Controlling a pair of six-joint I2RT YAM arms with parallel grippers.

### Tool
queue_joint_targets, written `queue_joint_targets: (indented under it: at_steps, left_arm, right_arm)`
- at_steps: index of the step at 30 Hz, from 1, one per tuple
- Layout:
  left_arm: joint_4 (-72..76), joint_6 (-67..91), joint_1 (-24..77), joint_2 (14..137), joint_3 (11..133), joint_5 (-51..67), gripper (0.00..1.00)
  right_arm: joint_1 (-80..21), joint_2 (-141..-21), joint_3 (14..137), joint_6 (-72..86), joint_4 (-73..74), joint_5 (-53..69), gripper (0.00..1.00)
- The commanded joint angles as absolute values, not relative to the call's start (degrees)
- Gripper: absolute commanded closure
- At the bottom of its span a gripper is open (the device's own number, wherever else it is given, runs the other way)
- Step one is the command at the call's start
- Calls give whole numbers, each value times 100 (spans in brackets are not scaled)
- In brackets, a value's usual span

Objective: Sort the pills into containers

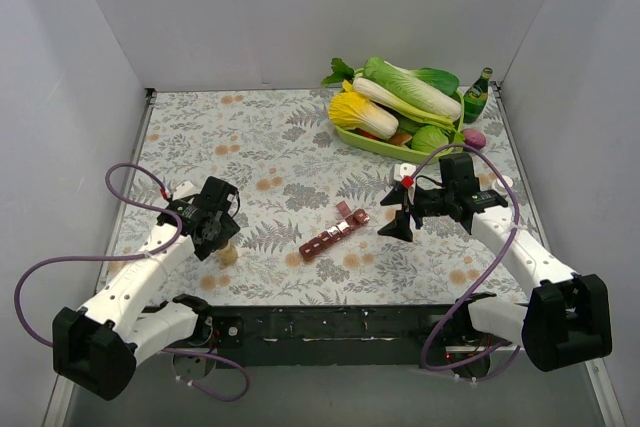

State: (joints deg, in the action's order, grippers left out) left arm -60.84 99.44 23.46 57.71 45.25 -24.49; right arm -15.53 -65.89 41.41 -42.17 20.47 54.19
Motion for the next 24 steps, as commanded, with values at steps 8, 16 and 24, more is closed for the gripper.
queue_joint_targets:
  at_steps: [8,16,24]
  left_arm:
    - [-6152,9993,2320,5836,4553,-2206,46]
    - [-6047,9730,2312,5661,4649,-2084,90]
    - [-4529,7604,2329,5001,4878,1287,100]
  right_arm:
    - [-1529,-6706,4271,-4350,2197,5555,16]
    - [-1538,-6706,4271,-4473,2294,5598,17]
    - [-1661,-6636,4429,-6516,3792,6442,17]
